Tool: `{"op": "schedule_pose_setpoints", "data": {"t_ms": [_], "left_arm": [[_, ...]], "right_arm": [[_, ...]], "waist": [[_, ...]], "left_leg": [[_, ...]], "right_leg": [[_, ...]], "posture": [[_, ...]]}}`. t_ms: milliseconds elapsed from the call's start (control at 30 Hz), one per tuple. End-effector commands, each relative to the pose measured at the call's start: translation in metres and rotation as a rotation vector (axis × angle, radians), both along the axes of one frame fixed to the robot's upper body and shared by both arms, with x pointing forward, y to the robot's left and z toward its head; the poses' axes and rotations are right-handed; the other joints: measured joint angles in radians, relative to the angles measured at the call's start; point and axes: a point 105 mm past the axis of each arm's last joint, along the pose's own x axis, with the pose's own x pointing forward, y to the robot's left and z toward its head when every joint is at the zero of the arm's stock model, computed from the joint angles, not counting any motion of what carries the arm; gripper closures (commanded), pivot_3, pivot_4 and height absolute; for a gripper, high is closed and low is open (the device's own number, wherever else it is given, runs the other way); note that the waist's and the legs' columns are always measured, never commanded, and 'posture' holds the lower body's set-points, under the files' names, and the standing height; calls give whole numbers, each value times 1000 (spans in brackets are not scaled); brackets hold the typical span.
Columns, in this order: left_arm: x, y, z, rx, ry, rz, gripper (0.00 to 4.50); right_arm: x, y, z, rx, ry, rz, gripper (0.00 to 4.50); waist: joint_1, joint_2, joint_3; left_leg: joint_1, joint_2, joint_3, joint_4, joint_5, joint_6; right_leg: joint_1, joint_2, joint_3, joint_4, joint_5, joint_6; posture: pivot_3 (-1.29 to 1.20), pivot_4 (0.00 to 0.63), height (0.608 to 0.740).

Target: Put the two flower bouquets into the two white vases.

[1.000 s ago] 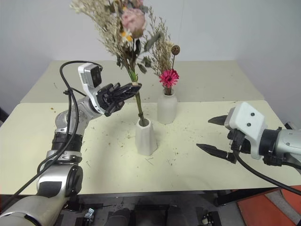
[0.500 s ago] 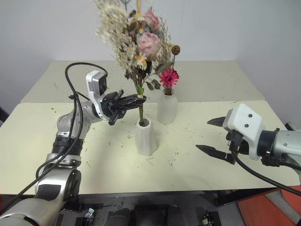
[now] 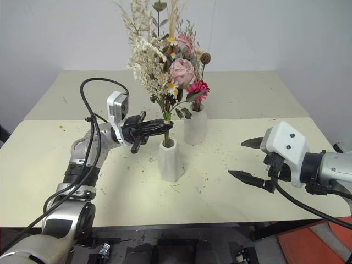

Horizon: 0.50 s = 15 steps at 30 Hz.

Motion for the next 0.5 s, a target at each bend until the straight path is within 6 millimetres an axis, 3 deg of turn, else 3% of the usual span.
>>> {"op": "schedule_pose_setpoints", "data": {"t_ms": [33, 167, 500], "left_arm": [[-6, 0, 9, -5, -54, -20, 4430], [-10, 2, 9, 7, -62, -36, 4430], [-21, 15, 11, 37, -86, -39, 1383]], "right_arm": [[-3, 0, 14, 20, -43, 12, 0], [-4, -1, 15, 22, -40, 18, 0], [-4, -7, 14, 5, -36, 0, 0]], "waist": [[1, 0, 0], [-1, 0, 0], [0, 0, 0]], "left_leg": [[0, 0, 0, 0, 0, 0], [0, 0, 0, 0, 0, 0], [0, 0, 0, 1, 0, 0]], "right_leg": [[0, 0, 0, 0, 0, 0], [0, 0, 0, 0, 0, 0], [0, 0, 0, 0, 0, 0]], "posture": [[0, 150, 740], [0, 150, 740], [0, 150, 740]]}}
